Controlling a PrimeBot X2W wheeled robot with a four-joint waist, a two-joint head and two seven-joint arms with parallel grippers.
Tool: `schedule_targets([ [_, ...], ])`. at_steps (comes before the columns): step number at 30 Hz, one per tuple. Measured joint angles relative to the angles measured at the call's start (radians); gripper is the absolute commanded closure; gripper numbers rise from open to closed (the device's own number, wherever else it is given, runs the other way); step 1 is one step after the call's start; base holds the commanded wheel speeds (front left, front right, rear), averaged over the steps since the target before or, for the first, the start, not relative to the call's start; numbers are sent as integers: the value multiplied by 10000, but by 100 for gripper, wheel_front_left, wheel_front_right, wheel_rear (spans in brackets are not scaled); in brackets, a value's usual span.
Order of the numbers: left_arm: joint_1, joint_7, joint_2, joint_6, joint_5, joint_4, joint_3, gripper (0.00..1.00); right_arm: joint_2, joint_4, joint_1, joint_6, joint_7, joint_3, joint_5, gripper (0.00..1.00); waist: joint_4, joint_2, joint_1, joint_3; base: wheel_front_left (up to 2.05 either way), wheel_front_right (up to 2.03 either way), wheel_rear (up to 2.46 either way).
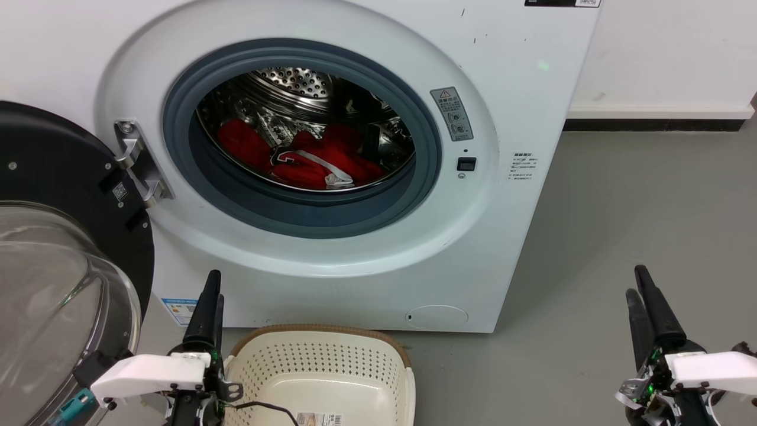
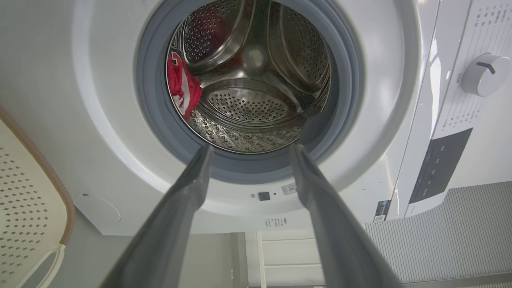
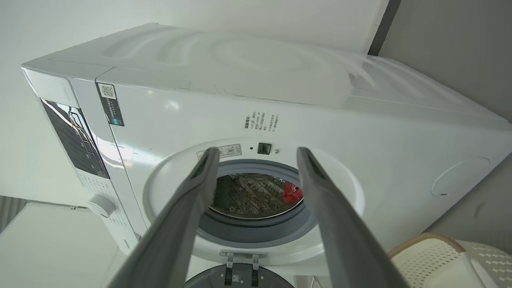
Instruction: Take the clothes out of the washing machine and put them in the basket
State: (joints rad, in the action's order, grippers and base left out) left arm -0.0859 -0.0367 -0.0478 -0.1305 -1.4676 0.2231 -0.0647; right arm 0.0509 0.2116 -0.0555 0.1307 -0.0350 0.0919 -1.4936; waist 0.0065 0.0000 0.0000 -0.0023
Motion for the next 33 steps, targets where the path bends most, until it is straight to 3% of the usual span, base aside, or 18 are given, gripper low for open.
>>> schedule_targets([
  [8,-59,347,0,0,1634,-499,182,0,-2,-606,12,0,334,-128,1956,0,58,0,0,-31,0,0,0],
  [11,-128,462,0,0,2268,-640,217,0,-2,-823,41,-2,447,-203,2892,0,77,0,0,-39,0,0,0],
  [12,-213,583,0,0,2947,-755,257,0,-2,-1005,47,-2,548,-257,3705,0,98,0,0,-44,0,0,0],
  [19,-235,840,-2,0,4387,-780,389,0,-2,-1187,177,0,809,-416,5567,0,130,0,0,-68,0,0,0],
  [33,-479,1292,-4,0,6849,-652,568,0,-2,-1137,185,-2,1254,-531,7983,0,137,0,1,-4,0,0,0],
])
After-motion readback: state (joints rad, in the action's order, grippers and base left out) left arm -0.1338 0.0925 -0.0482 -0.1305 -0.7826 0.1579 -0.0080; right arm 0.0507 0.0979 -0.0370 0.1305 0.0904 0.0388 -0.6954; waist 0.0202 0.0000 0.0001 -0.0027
